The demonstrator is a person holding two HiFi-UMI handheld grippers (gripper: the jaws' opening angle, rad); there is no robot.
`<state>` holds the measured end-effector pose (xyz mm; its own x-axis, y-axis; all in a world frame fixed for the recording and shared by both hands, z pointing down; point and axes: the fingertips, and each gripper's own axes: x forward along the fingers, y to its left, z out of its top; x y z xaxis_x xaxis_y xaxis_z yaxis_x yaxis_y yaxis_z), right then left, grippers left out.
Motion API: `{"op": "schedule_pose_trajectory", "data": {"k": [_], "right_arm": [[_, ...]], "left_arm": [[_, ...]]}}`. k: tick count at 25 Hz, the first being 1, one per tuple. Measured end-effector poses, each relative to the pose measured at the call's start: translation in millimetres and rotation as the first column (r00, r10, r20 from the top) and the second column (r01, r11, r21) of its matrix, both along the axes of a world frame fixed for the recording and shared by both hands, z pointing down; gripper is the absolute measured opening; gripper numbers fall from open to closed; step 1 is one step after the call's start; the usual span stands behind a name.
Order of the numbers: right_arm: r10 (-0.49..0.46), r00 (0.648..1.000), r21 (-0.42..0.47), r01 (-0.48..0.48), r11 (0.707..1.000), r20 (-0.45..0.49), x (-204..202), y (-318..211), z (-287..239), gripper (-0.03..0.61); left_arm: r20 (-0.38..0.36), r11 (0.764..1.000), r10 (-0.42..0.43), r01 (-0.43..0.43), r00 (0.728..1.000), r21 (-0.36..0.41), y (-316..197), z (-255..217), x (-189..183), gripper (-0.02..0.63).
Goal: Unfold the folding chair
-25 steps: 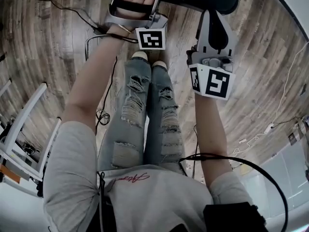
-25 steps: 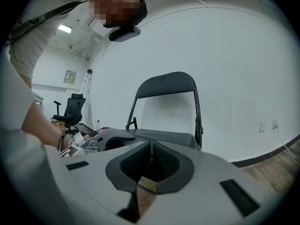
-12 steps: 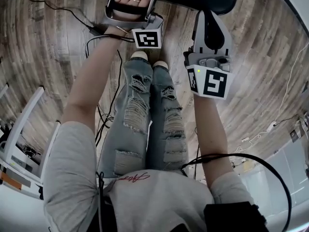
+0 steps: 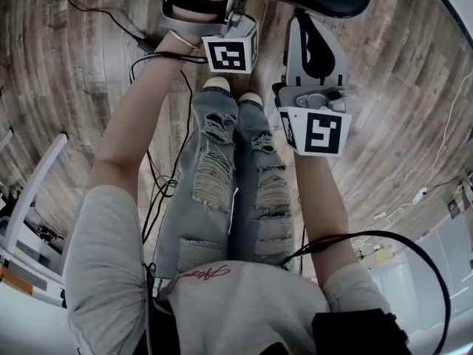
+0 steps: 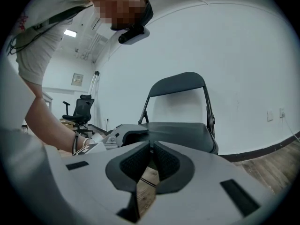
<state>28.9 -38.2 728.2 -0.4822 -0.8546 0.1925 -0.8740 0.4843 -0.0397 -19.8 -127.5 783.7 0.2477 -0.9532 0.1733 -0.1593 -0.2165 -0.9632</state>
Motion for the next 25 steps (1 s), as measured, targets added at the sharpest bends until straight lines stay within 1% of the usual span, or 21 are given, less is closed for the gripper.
{"op": "schedule_pose_trajectory", "data": {"k": [1, 2, 3, 6, 8, 11, 14, 16, 17, 18, 20, 22, 23, 24, 25], "right_arm": [[-0.003, 1.000, 0.009, 0.003, 1.000, 0.012, -1.0, 1.4, -6.0, 0.031], [-0.003, 1.000, 0.019, 0.002, 1.000, 0.023, -1.0, 2.0, -12.2, 0.031], [0.000, 0.999, 0.028, -0.001, 1.000, 0.033, -0.6, 2.4, -18.3, 0.031], [0.005, 0.998, 0.051, -0.008, 0.999, 0.060, 1.6, 6.6, -35.5, 0.031], [0.004, 0.998, 0.062, -0.008, 0.998, 0.067, 4.0, 12.8, -49.8, 0.031], [0.024, 0.999, 0.080, -0.028, 0.996, 0.043, 7.8, 21.2, -83.0, 0.031], [0.038, 0.999, 0.104, -0.041, 0.994, 0.029, 3.5, 25.8, -134.2, 0.031], [0.036, 0.999, 0.131, -0.038, 0.991, 0.022, 1.2, 23.8, -177.8, 0.031], [0.033, 0.999, 0.146, -0.036, 0.989, 0.025, 1.5, 21.1, -200.6, 0.031], [0.028, 0.999, 0.163, -0.033, 0.986, 0.034, 2.8, 17.3, -223.7, 0.031], [0.014, 0.999, 0.193, -0.023, 0.981, 0.048, 6.9, 10.9, -269.7, 0.030], [0.004, 0.998, 0.209, -0.017, 0.978, 0.061, 8.8, 11.3, -319.6, 0.030], [0.000, 0.998, 0.213, -0.014, 0.977, 0.069, 7.2, 14.0, -344.7, 0.029], [-0.005, 0.997, 0.219, -0.011, 0.976, 0.075, 3.7, 17.3, -369.5, 0.029], [-0.009, 0.997, 0.232, -0.009, 0.973, 0.076, -1.0, 20.5, -394.5, 0.029]], "left_arm": [[-0.031, 0.998, -0.014, 0.012, 0.999, -0.054, 0.6, 1.6, -1.7, 0.369], [-0.058, 0.995, -0.033, 0.028, 0.998, -0.091, 1.1, 2.2, -4.1, 0.404], [-0.080, 0.994, -0.052, 0.043, 0.995, -0.105, 2.0, 1.8, -7.1, 0.428], [-0.135, 0.992, -0.091, 0.077, 0.987, -0.105, 10.7, -1.3, -19.6, 0.433], [-0.153, 0.984, -0.134, 0.113, 0.979, -0.139, 21.2, -5.1, -33.3, 0.434], [-0.159, 0.967, -0.202, 0.171, 0.966, -0.187, 43.1, -18.8, -54.4, 0.435], [-0.224, 0.959, -0.243, 0.199, 0.944, -0.201, 63.8, -56.7, -73.9, 0.431], [-0.305, 0.954, -0.275, 0.220, 0.912, -0.202, 66.7, -106.0, -78.8, 0.431], [-0.364, 0.953, -0.289, 0.230, 0.885, -0.197, 64.7, -139.3, -77.5, 0.431], [-0.435, 0.952, -0.300, 0.236, 0.849, -0.194, 61.0, -176.4, -73.9, 0.431], [-0.577, 0.952, -0.305, 0.221, 0.758, -0.213, 55.4, -251.6, -58.8, 0.430], [-0.678, 0.952, -0.300, 0.170, 0.671, -0.253, 62.0, -320.6, -39.8, 0.428], [-0.720, 0.951, -0.302, 0.148, 0.625, -0.270, 69.4, -354.1, -34.6, 0.412], [-0.761, 0.950, -0.307, 0.141, 0.571, -0.278, 77.7, -388.1, -34.7, 0.336], [-0.801, 0.949, -0.314, 0.148, 0.510, -0.277, 85.8, -421.5, -39.6, 0.150]]}}
